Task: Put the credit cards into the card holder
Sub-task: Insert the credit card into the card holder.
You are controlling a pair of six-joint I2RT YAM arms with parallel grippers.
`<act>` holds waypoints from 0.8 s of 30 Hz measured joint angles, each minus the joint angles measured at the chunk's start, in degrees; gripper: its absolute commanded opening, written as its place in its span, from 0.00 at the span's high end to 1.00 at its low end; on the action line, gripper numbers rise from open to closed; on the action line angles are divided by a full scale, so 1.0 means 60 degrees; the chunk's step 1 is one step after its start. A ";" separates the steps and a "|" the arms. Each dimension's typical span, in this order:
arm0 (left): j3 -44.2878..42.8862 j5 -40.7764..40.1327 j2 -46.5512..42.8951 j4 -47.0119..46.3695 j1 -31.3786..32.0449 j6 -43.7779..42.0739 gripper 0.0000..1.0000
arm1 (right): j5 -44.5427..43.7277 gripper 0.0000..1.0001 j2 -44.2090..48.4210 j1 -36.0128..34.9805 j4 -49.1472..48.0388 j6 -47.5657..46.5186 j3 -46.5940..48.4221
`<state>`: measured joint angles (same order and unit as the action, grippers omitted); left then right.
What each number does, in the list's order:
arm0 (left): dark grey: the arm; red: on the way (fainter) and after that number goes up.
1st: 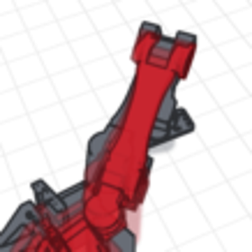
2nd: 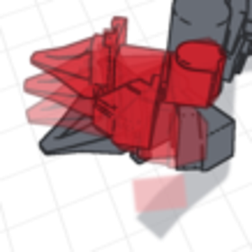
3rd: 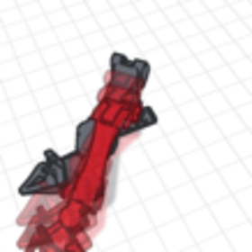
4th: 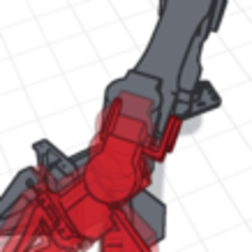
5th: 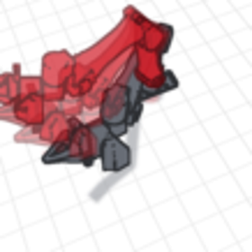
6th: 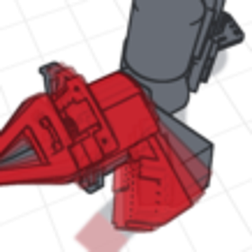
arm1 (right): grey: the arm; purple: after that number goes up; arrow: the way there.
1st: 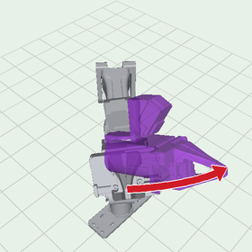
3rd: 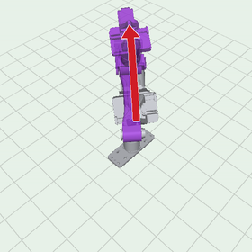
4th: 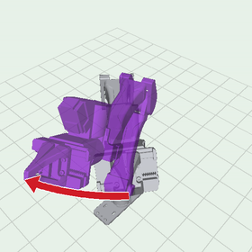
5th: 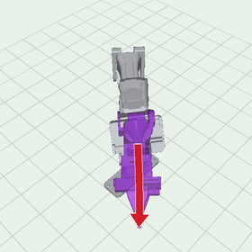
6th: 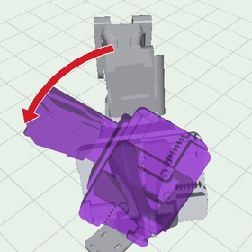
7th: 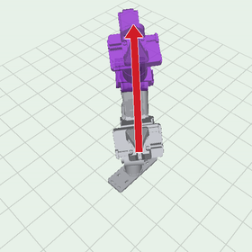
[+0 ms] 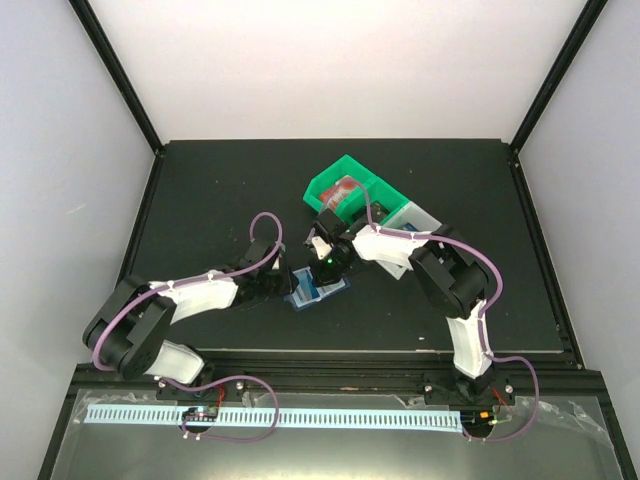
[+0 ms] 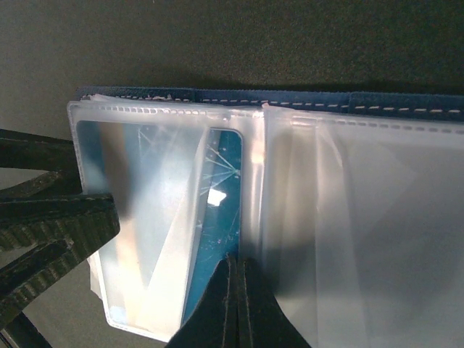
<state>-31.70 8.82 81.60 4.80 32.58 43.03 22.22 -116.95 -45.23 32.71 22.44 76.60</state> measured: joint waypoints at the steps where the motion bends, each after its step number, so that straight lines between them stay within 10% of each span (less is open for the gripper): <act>1: -0.0004 0.0015 0.0004 -0.0033 0.0000 0.0000 0.74 | 0.0000 0.99 0.0000 0.0000 0.0000 0.0000 0.0000; 24: -0.0146 -0.0157 -0.0266 0.0142 0.0000 -0.0138 0.67 | 0.0004 0.99 0.0000 0.0000 -0.0004 0.0000 0.0000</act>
<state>-32.58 7.88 80.01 5.65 32.58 42.19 22.24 -116.95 -45.23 32.69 22.44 76.60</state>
